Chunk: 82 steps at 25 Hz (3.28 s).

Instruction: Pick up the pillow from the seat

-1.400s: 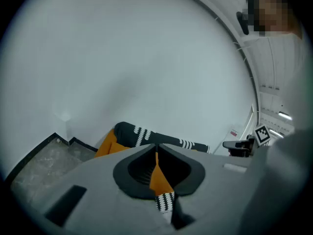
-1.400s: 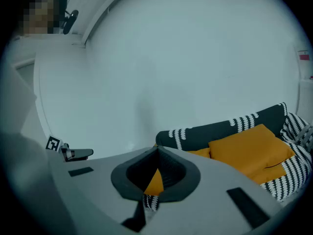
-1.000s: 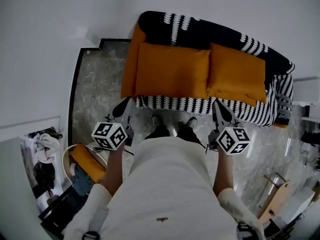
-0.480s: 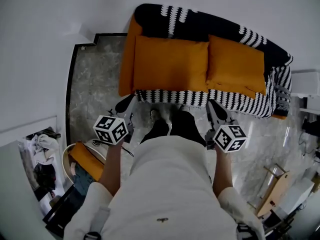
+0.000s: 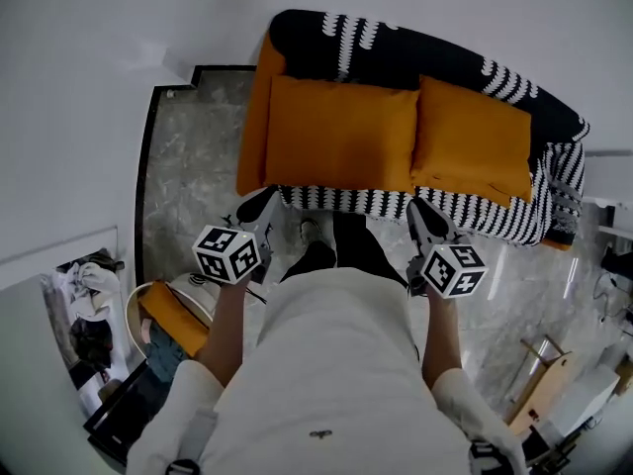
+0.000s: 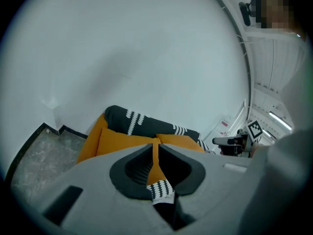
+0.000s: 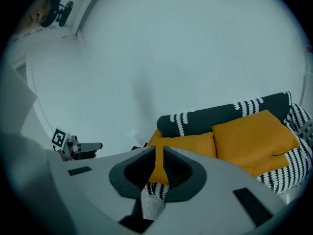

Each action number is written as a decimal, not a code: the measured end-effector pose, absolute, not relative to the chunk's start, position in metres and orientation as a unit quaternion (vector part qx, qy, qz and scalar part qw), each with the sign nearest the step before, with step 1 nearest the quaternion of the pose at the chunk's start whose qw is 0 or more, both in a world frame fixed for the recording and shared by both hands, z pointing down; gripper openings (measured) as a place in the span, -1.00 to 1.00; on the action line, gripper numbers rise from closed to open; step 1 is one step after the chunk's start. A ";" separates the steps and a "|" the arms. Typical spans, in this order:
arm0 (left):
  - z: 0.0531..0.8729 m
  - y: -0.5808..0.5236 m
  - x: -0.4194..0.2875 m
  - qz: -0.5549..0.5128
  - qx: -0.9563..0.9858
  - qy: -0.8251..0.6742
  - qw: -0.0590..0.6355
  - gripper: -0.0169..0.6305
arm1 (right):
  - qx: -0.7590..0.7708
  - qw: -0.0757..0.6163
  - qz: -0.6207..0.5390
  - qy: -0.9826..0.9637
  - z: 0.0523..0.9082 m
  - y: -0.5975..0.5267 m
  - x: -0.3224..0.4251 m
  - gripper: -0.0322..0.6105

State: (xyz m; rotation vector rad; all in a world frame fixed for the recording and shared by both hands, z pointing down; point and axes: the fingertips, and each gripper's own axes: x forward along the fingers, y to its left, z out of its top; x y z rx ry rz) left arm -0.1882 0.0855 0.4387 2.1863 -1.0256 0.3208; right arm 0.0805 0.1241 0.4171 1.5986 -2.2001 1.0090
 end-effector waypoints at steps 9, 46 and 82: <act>0.439 0.031 -0.176 0.123 0.813 -0.444 0.357 -0.66 | 0.512 0.135 0.359 -0.768 0.437 0.050 0.114 -0.64; 0.653 -0.027 -0.162 0.281 0.691 -0.462 0.479 0.28 | 0.395 0.253 0.509 -0.722 0.684 -0.035 0.162 0.32; 0.812 -0.062 -0.184 0.372 0.638 -0.410 0.534 0.57 | 0.394 0.366 0.554 -0.636 0.815 -0.043 0.168 0.53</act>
